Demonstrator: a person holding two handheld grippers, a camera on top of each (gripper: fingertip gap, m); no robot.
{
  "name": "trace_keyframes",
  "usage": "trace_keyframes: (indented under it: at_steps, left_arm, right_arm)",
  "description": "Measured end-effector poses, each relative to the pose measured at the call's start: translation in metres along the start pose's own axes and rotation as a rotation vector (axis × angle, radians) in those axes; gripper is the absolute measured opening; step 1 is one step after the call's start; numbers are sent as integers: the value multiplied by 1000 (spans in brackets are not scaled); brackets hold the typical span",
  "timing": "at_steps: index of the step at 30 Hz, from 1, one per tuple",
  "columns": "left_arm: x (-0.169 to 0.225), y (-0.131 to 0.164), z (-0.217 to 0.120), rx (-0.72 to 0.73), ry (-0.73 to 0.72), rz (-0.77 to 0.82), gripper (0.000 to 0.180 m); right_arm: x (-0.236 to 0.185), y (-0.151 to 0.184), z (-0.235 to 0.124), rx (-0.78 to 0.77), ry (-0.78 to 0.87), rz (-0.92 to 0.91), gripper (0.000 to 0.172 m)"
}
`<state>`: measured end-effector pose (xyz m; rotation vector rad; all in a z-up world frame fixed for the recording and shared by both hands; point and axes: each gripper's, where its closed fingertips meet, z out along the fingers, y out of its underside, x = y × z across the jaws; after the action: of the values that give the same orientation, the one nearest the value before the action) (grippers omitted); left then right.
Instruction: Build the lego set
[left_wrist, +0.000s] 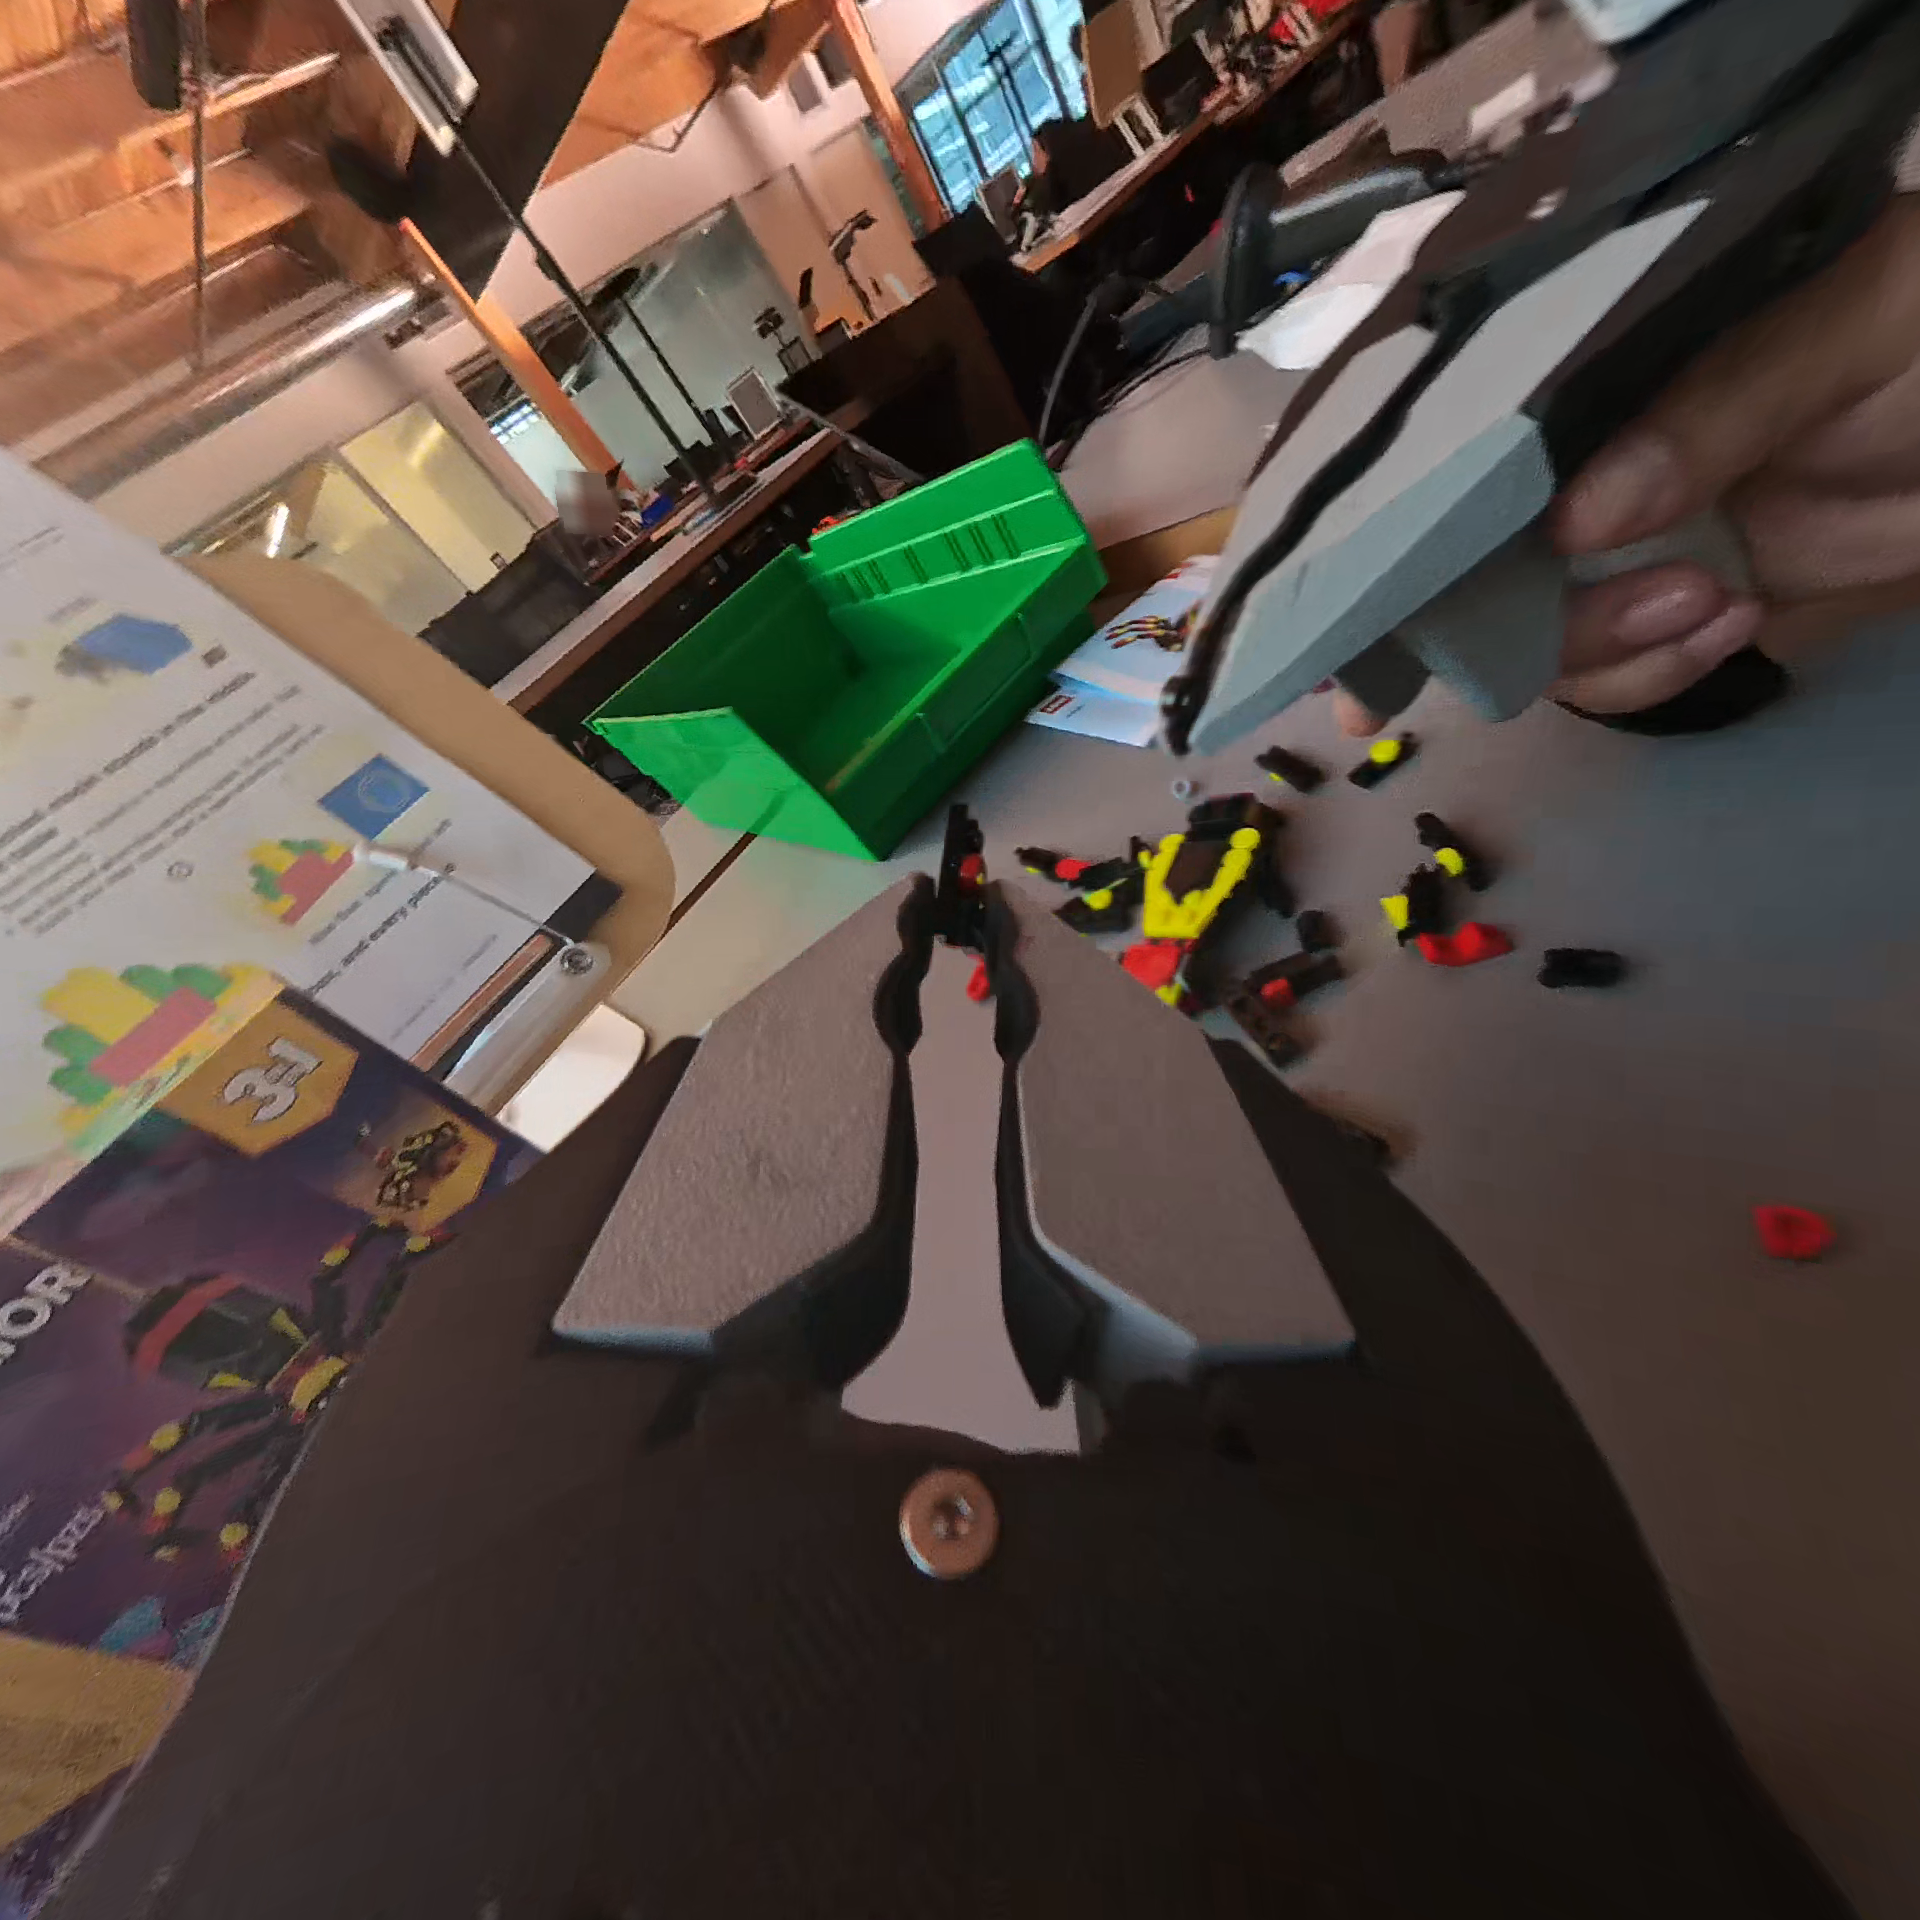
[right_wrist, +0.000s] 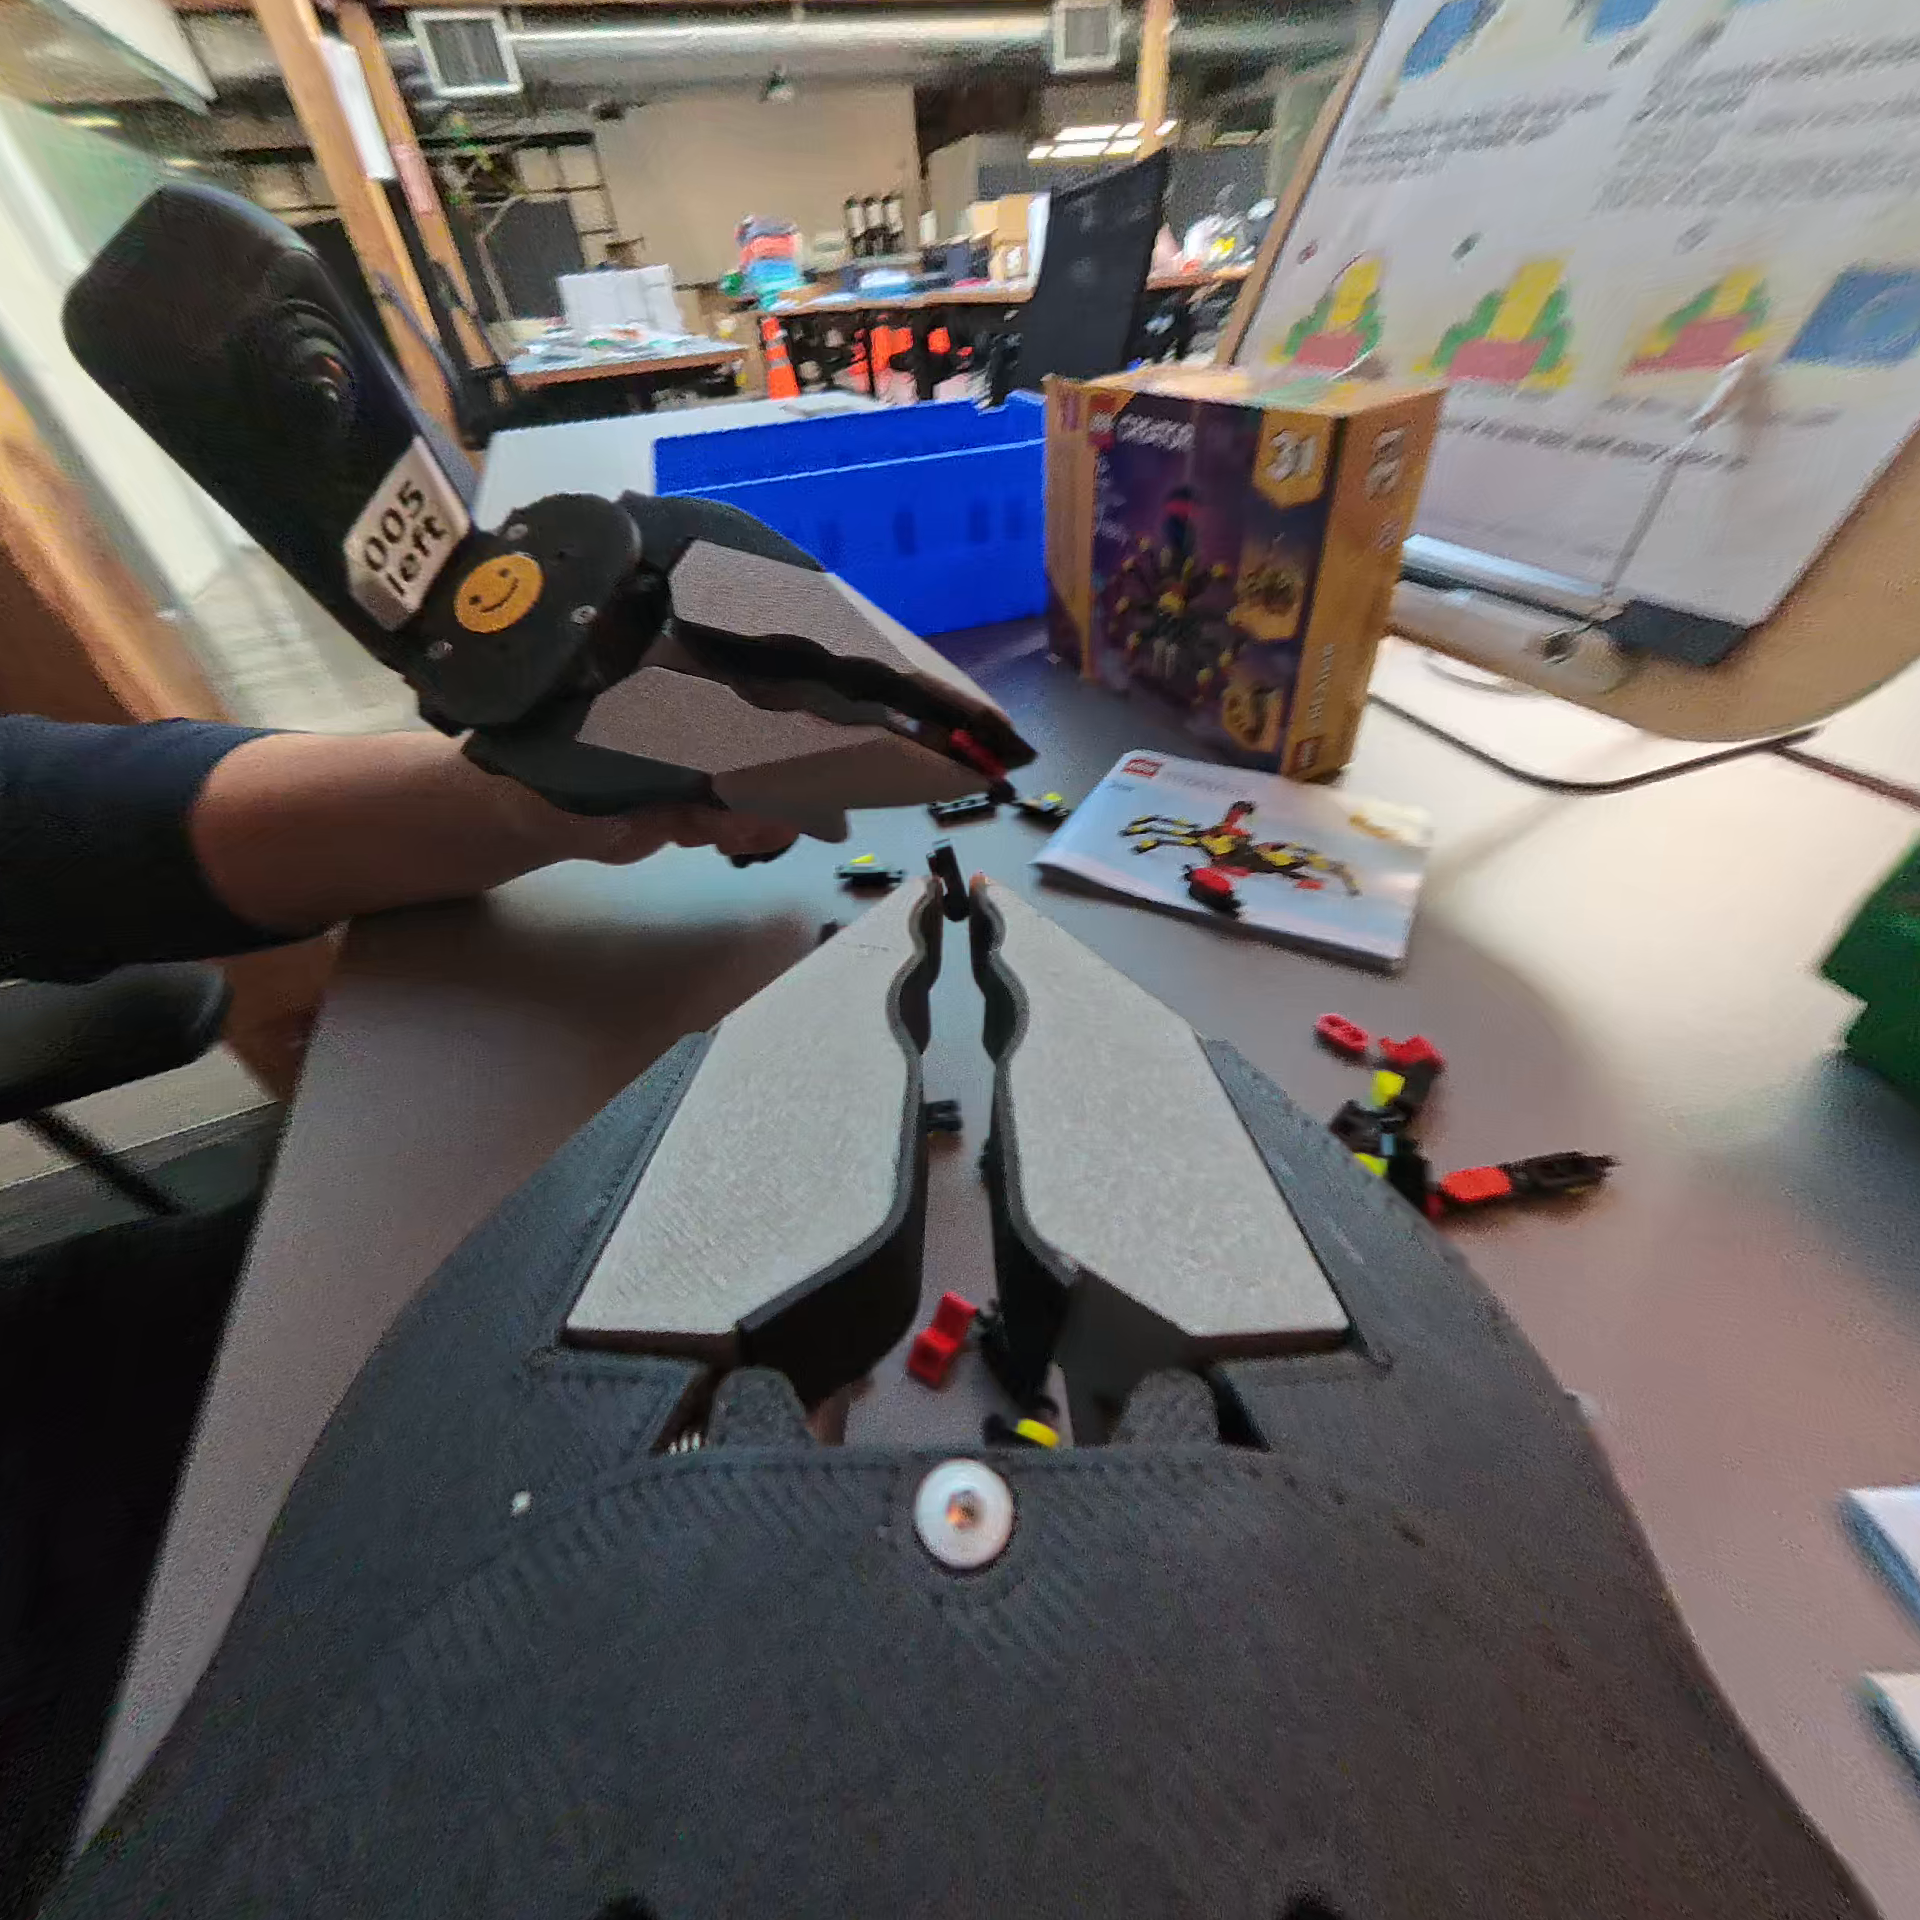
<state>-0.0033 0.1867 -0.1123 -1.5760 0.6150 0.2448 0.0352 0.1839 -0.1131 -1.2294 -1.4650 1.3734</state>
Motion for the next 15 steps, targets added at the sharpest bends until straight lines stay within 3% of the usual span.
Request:
trace_keyframes:
  at_steps: [3,4,9,15]
  left_arm:
    - [-16,0,-6,32,-24,-94,6]
    - [-19,0,-7,35,-28,-115,7]
    - [-26,6,-5,28,-55,-112,8]
    - [-26,14,-2,37,-34,-145,7]
  right_arm:
    - [7,11,0,-43,89,-141,3]
    - [3,18,4,-90,82,-182,10]
    - [-5,39,17,-233,86,-310,22]
    - [27,16,-8,-84,225,-264,21]
